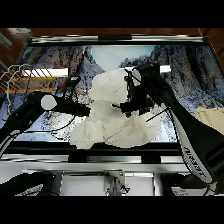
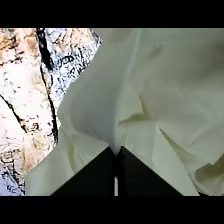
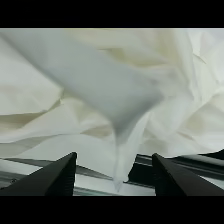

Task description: Fold the shirts.

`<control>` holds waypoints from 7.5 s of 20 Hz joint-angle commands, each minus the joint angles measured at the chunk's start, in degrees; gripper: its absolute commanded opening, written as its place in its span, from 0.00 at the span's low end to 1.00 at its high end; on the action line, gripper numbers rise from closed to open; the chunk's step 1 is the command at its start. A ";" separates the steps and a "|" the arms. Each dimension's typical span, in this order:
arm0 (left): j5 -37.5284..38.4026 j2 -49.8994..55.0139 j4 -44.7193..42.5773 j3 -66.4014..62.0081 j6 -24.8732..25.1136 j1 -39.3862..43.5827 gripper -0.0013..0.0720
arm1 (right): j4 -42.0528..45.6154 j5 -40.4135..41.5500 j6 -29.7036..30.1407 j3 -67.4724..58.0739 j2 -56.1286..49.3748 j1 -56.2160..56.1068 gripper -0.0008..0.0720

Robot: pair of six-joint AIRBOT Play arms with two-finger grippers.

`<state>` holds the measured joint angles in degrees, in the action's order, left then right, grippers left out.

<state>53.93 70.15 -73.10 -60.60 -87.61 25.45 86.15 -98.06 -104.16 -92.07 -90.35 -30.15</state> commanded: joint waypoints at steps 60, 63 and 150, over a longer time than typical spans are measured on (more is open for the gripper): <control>12.50 21.20 -0.17 -20.90 27.04 -66.84 0.80 | 7.43 8.50 -4.57 4.11 8.85 -7.21 0.12; 12.44 21.22 -0.20 -21.55 28.04 -66.86 0.80 | 7.43 9.81 -5.75 4.11 8.83 -7.21 0.12; 43.06 -36.30 -28.81 6.10 3.56 34.38 0.09 | 27.96 4.28 6.10 3.91 15.67 2.05 0.11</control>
<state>97.06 34.89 -100.79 -55.72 -84.82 53.67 114.37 -94.85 -99.15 -88.03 -75.48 -28.67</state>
